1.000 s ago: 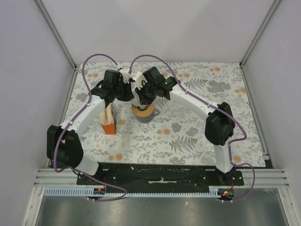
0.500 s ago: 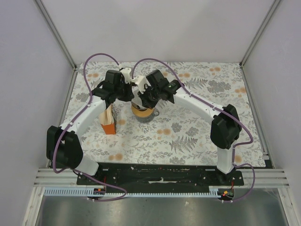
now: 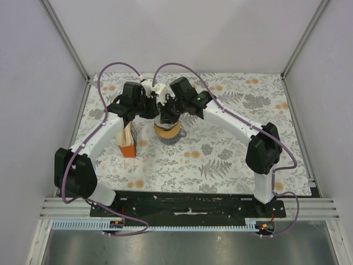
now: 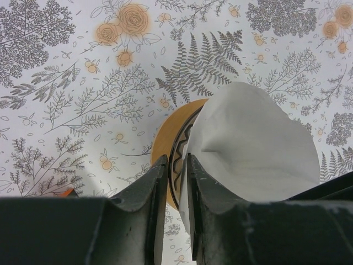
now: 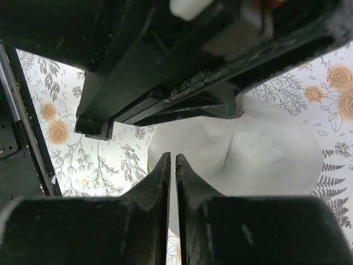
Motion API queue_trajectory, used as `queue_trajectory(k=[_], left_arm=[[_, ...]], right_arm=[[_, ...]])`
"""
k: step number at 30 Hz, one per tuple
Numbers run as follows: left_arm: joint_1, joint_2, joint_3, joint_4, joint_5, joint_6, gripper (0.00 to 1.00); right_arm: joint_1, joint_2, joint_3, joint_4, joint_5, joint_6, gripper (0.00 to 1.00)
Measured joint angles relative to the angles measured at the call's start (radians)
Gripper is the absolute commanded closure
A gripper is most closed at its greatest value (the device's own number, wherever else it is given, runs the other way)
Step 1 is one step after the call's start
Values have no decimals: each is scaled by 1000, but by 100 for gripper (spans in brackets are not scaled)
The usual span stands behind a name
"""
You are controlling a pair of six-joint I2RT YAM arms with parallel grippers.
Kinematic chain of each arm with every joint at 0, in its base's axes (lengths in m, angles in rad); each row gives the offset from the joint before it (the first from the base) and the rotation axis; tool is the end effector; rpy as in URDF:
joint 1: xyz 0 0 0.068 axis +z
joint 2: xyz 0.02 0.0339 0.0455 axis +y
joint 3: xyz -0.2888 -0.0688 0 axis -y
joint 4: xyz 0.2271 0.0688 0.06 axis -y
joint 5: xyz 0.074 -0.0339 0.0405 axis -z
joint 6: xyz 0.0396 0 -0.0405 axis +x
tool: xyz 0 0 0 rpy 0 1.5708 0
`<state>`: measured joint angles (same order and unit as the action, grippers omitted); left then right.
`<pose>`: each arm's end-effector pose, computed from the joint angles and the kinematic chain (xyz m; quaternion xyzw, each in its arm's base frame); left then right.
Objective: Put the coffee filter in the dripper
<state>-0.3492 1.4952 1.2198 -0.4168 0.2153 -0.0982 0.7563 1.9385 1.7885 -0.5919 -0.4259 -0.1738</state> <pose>0.2976 -0.1174 0.3255 0.1580 0.8870 -0.1886 0.3907 0.3077 0.3128 0.3340 -0.4773 0.7615 0.2983 0.3215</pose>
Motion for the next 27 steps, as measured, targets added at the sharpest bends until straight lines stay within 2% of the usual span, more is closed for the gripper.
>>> queue_trajectory(k=[9,14,17,24,27], left_arm=[[0,0,-2,0,-8,0,78],[-1,0,-9,-9,-14,8,78],[-4,0,-9,-9,-13,9,76],[-4,0,-9,-4,0,10,59],[-4,-3,-9,-1,5,11,55]], right_arm=[[-1,8,-26,14,-27,5,96],[-2,-9,-88,32,-47,-5,96],[-2,-18,-100,34,-51,-9,90],[-1,-19,-94,26,-43,-9,71],[-1,-19,-69,14,-22,-8,68]])
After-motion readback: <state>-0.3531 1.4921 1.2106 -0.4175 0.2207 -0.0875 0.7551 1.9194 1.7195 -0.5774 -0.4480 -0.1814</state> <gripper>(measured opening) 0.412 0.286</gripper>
